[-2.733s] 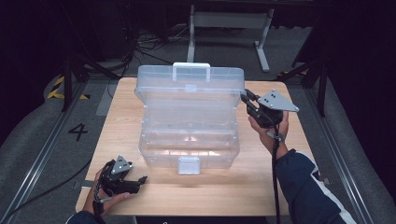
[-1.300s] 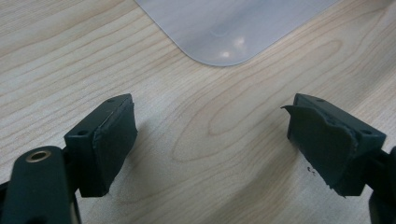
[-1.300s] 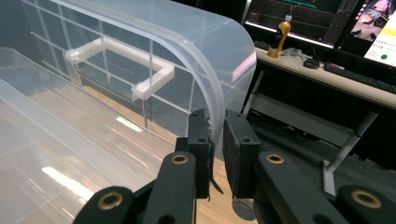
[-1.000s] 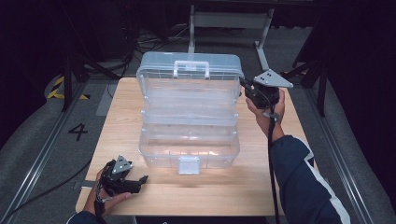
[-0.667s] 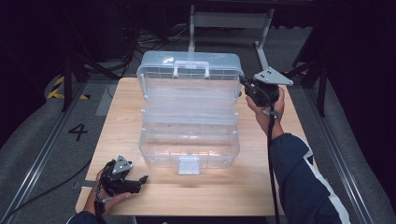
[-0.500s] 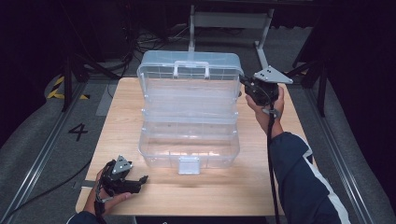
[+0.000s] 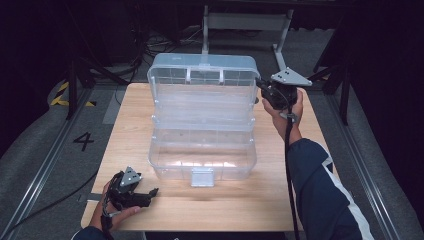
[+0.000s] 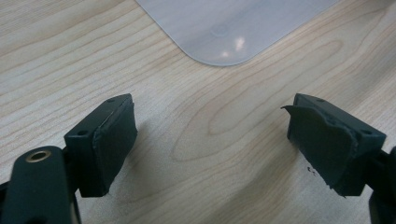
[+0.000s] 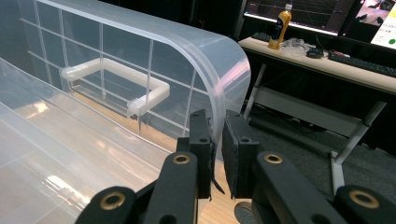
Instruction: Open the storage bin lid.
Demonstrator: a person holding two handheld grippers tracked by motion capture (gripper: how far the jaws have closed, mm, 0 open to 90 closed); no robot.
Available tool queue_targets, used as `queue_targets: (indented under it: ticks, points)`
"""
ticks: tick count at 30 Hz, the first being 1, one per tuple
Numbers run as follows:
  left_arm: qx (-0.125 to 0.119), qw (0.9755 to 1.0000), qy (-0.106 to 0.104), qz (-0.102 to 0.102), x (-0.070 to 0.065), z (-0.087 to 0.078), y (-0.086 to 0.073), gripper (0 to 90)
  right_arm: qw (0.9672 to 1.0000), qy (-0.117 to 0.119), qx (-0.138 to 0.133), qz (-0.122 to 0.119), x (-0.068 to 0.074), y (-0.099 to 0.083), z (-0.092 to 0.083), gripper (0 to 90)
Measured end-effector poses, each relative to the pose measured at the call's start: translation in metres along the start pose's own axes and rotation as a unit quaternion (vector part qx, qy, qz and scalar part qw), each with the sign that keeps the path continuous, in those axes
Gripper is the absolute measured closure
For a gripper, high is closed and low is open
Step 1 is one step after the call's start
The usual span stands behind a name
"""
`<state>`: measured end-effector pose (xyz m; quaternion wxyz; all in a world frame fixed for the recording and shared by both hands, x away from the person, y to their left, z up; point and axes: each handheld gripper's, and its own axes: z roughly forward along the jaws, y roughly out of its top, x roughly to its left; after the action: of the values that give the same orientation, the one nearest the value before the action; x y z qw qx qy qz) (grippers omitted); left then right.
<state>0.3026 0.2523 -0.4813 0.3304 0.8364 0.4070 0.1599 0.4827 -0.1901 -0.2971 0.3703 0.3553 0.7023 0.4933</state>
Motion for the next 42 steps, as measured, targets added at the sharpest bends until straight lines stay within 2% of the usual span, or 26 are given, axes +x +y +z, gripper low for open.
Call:
queue_targets:
  ticks: [29, 33, 42]
  points:
    - [0.000, 1.0000, 0.000, 0.000, 0.000, 0.000, 0.000, 15.8, 0.9995, -0.024, 0.013, 0.017, -0.006, 0.004, 0.026, 82.7]
    - [0.000, 1.0000, -0.001, -0.001, 0.000, 0.000, 0.000, 15.8, 0.9994, -0.028, 0.017, 0.007, -0.008, 0.004, 0.031, 82.3]
    - [0.000, 1.0000, 0.000, -0.001, 0.000, 0.000, 0.000, 15.8, 0.9994, -0.025, 0.021, 0.008, -0.011, 0.004, 0.037, 81.9]
